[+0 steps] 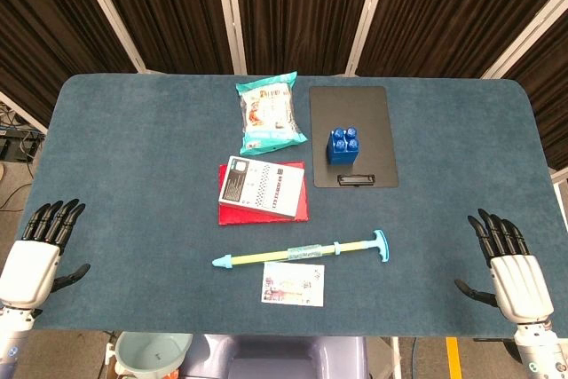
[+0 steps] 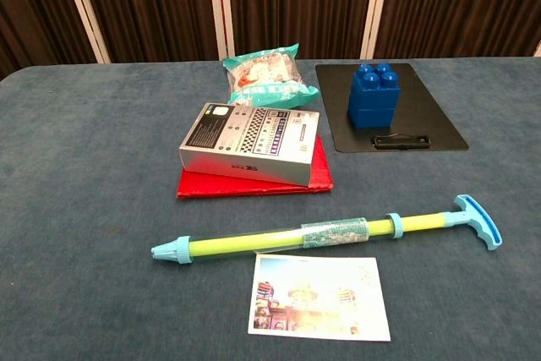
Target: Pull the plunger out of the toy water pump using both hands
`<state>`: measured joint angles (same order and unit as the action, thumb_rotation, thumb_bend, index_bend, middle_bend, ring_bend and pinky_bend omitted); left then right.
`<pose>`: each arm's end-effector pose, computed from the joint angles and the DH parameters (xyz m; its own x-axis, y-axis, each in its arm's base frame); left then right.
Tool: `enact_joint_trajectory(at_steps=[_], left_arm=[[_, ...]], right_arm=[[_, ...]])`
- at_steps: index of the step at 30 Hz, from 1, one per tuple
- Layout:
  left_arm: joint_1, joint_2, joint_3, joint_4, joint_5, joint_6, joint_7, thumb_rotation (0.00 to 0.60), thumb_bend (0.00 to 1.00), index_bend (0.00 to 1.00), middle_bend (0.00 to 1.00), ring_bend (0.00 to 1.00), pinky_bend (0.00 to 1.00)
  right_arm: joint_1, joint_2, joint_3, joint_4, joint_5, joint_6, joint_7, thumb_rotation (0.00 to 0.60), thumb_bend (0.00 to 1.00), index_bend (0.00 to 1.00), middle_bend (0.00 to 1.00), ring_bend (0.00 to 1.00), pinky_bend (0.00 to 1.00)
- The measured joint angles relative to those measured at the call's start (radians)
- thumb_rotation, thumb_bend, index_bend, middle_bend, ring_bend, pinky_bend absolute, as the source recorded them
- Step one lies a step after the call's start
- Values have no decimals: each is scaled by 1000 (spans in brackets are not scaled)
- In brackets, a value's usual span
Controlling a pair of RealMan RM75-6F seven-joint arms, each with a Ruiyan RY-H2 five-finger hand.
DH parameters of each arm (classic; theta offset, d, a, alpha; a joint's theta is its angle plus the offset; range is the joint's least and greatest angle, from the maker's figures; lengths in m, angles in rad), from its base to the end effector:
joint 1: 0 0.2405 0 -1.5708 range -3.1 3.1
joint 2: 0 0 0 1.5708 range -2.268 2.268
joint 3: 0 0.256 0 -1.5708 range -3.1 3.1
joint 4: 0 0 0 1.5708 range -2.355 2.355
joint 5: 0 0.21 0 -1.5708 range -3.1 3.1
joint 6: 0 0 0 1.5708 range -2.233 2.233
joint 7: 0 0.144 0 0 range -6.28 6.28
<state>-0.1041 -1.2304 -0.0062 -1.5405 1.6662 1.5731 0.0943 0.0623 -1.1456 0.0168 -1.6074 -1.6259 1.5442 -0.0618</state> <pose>-0.2875 0.1755 0.1264 0.4435 -0.0638 0.8940 0.8749 -0.1858 -0.4473 -0.2961 -0.1661 0.1474 0.4361 0.0209 0.8997 -0.8932 -0.1120 0.4356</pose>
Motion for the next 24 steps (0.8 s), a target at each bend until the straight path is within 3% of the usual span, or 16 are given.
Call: enact_joint_trajectory(at_steps=[7, 9, 13, 18, 24], left_arm=[[-4, -9, 5, -4, 4, -10, 10, 600, 31, 47, 83, 43, 83], [-6, -17, 7, -5, 13, -10, 15, 600, 44, 123, 108, 56, 98], [-10, -51, 8, -3, 35, -2, 25, 600, 72, 392, 149, 91, 163], [-18, -168, 10, -8, 67, 2, 69, 600, 227, 461, 166, 92, 162], [-48, -339, 11, 16, 141, -8, 179, 600, 212, 470, 169, 92, 162]], right_arm=[[-6, 6, -5, -6, -1, 3, 0, 600, 6, 3, 25, 0, 87], [-7, 8, -6, -9, -2, 4, 3, 600, 5, 3, 25, 0, 86], [-10, 18, -8, -18, -6, 10, 20, 600, 5, 8, 23, 0, 86], [-19, 56, -7, -45, 8, 16, 54, 600, 6, 12, 21, 0, 87], [-28, 107, 8, -78, 26, 36, 117, 600, 5, 12, 18, 0, 86]])
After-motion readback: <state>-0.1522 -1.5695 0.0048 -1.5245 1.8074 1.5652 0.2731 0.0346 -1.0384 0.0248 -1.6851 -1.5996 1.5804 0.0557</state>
